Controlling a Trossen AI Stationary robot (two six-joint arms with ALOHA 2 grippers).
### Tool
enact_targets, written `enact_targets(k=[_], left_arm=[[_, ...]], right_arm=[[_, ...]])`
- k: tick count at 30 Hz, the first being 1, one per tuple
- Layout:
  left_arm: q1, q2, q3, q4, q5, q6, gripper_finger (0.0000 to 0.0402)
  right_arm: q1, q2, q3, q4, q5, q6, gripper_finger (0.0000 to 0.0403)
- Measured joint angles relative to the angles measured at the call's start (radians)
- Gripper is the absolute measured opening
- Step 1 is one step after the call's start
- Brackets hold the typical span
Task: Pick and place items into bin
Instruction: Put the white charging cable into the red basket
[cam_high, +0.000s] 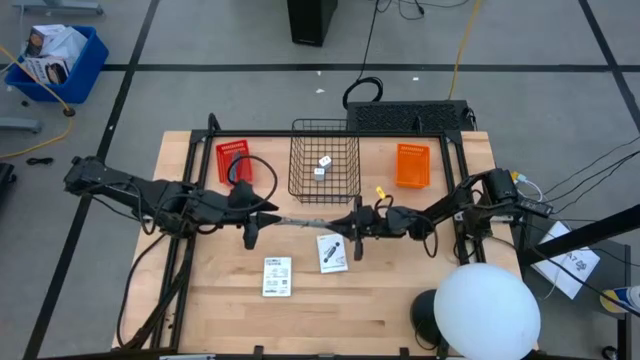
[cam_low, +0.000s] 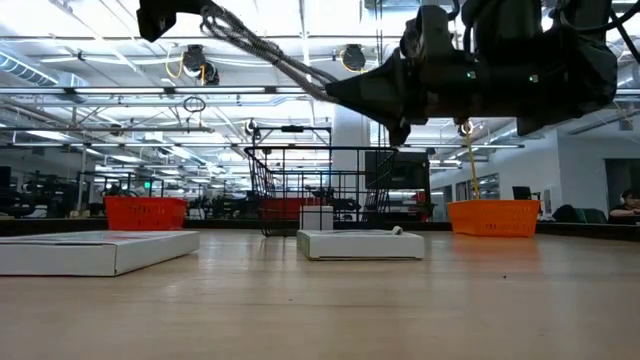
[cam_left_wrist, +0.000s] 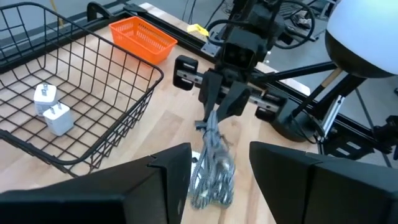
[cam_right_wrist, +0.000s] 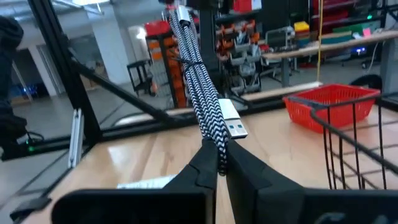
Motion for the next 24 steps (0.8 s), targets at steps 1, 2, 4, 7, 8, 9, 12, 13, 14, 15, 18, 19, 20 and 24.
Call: enact_targets(k=[1,2,4,7,8,9,12,13,14,15,18,19,20,24], left_arm=[[0.000,0.005,0.000,0.000,-0.001,0.000,0.0170],[0.000,0.011,0.000,0.001,-0.005,0.000,0.0170],[0.000,0.021,-0.001,-0.004,-0.009,0.008,0.0170],[0.000,0.049,-0.002,0.009,-0.010,0.016,0.0170],[0.000,0.059,-0.002,0.006,-0.010,0.016,0.0170],[0.000,0.071,-0.002,0.006,-0.010,0.016,0.0170],[0.000,0.098,-0.002,0.015,-0.010,0.016,0.0170],[0.000,0.103,-0.002,0.015,-0.010,0.014,0.0170],[0.000,0.109,-0.002,0.021,-0.012,0.011,0.0170],[0.000,0.113,-0.002,0.029,-0.020,0.007,0.0170],[0.000,0.114,-0.002,0.056,-0.023,0.024,0.0170],[0.000,0.113,-0.002,0.070,-0.023,0.032,0.0170],[0.000,0.112,-0.002,0.077,-0.024,0.039,0.0170],[0.000,0.110,-0.001,0.090,-0.018,0.051,0.0170]], right_arm=[[0.000,-0.001,0.000,0.006,0.000,0.000,0.0009],[-0.001,-0.001,0.000,0.011,-0.001,0.000,0.0009],[-0.001,-0.003,0.000,0.027,-0.006,0.000,0.0009],[-0.010,-0.010,0.004,0.038,-0.019,0.000,0.0009],[-0.014,-0.017,0.004,0.031,-0.023,0.000,0.0009],[-0.017,-0.022,0.004,0.030,-0.023,0.000,0.0009],[-0.026,-0.033,0.004,0.030,-0.025,0.000,0.0009],[-0.026,-0.036,0.004,0.026,-0.026,0.000,0.0009],[-0.026,-0.037,0.004,0.027,-0.026,0.000,0.0009],[-0.026,-0.037,0.004,0.027,-0.026,0.000,0.0009],[-0.026,-0.037,0.004,0.020,-0.026,0.001,0.0009],[-0.026,-0.037,0.005,0.010,-0.025,0.005,0.0009],[-0.026,-0.037,0.005,-0.003,-0.025,0.011,0.0009],[-0.026,-0.036,0.005,-0.010,-0.025,0.014,0.0009]])
